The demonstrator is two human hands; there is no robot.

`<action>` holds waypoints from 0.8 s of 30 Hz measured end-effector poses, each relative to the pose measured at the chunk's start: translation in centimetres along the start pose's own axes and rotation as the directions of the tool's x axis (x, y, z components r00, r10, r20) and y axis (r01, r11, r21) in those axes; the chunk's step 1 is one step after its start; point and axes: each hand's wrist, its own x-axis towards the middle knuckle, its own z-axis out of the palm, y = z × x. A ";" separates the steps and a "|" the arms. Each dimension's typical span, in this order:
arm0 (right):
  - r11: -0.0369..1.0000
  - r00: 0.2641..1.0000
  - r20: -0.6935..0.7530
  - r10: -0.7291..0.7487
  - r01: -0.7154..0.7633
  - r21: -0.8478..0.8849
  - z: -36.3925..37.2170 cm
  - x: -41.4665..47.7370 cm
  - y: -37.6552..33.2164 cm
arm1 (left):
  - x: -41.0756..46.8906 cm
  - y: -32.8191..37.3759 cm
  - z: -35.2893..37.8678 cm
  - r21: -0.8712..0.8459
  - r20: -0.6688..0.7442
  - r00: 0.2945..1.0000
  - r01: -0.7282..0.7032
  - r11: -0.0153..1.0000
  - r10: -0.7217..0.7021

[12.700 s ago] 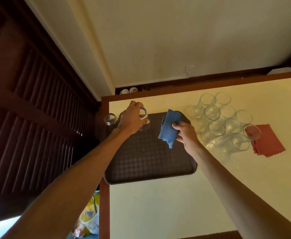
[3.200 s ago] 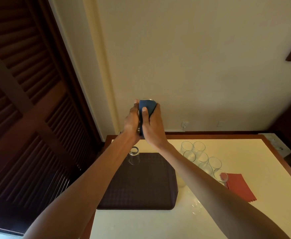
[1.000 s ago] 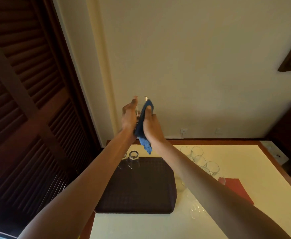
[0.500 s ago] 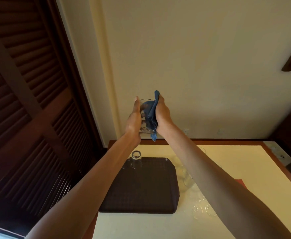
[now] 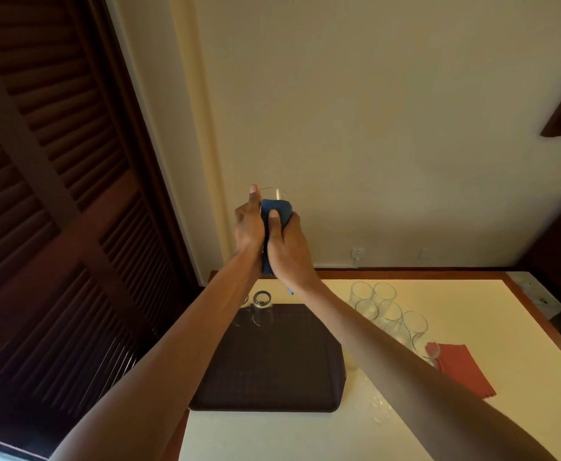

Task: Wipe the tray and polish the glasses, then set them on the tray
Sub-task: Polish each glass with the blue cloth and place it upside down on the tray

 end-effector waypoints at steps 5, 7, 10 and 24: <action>0.990 0.988 -0.060 -0.140 0.140 -0.017 -0.5 1.4 -0.5 | -0.3 -0.7 -0.2 -0.122 0.137 0.988 0.087 0.989 -0.070; 0.998 0.997 -0.064 -0.039 0.042 0.042 -1.2 2.4 -1.2 | -0.8 -0.6 -0.2 -0.106 0.124 0.990 0.079 0.991 -0.066; 0.961 0.987 0.013 0.161 -0.160 0.226 -2.2 4.0 -1.9 | -1.2 -0.5 0.1 -0.061 0.092 0.996 0.021 0.998 -0.015; 0.988 0.987 0.079 0.139 -0.144 0.064 -0.6 0.3 -0.2 | 0.0 -0.5 -0.2 -0.058 -0.007 0.999 0.040 0.998 -0.040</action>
